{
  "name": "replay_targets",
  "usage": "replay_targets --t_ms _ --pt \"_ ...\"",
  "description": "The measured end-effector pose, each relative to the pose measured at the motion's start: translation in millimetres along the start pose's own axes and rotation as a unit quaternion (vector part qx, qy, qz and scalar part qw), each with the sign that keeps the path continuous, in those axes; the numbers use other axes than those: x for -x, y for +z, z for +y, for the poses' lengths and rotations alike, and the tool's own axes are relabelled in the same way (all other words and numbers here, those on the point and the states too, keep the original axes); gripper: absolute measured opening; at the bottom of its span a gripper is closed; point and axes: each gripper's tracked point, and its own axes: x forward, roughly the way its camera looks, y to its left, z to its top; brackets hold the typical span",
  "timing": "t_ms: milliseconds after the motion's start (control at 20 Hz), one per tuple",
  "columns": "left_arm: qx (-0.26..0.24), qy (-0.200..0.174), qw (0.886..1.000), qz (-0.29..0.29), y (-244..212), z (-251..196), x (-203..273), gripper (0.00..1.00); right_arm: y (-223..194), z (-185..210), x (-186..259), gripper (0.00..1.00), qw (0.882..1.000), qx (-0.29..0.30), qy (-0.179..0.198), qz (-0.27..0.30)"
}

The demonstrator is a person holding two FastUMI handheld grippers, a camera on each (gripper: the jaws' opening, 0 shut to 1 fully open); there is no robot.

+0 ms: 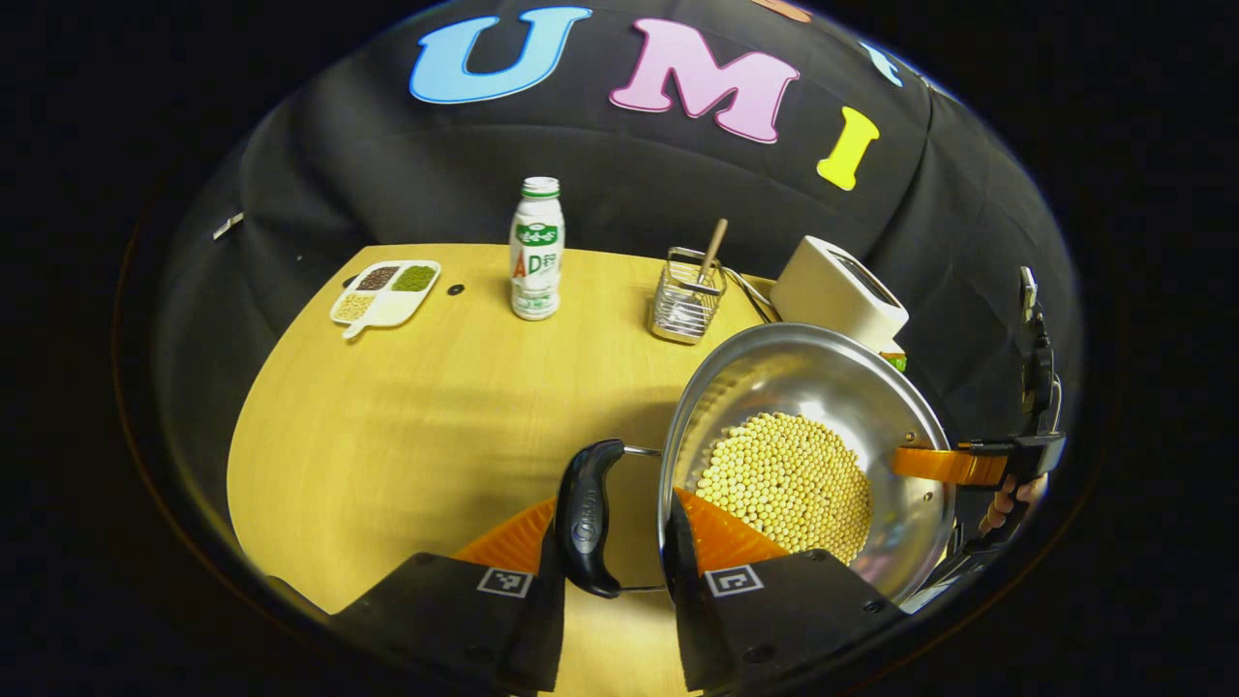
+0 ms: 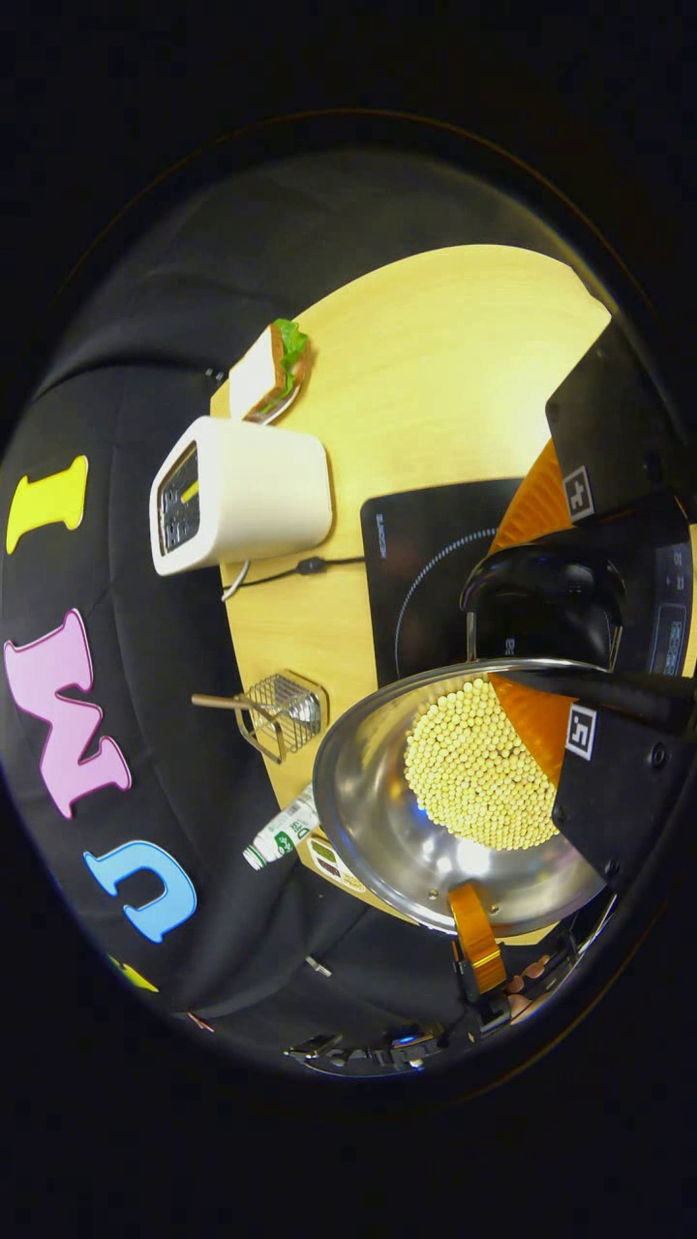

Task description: First push the handle of the pot to place it horizontally, then grasp the pot with both hands and set it on the induction cooktop.

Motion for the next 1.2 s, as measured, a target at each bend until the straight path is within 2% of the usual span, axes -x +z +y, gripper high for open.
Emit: replay_targets --t_ms 500,1150,1200 --pt "-0.008 -0.016 1.000 0.013 -2.3 -50.2 -34.1 0.50 2.3 -57.5 1.2 0.53 0.999 -0.025 -0.021 0.004" --pt "-0.013 -0.023 1.000 0.016 -7.8 -67.5 -53.6 0.51 -3.2 -77.9 -4.9 0.53 0.999 -0.035 -0.026 0.010" --pt "-0.015 -0.021 1.000 0.014 -6.2 -65.8 -53.1 0.48 -4.1 -77.6 -9.0 0.53 0.999 -0.035 -0.025 0.012"
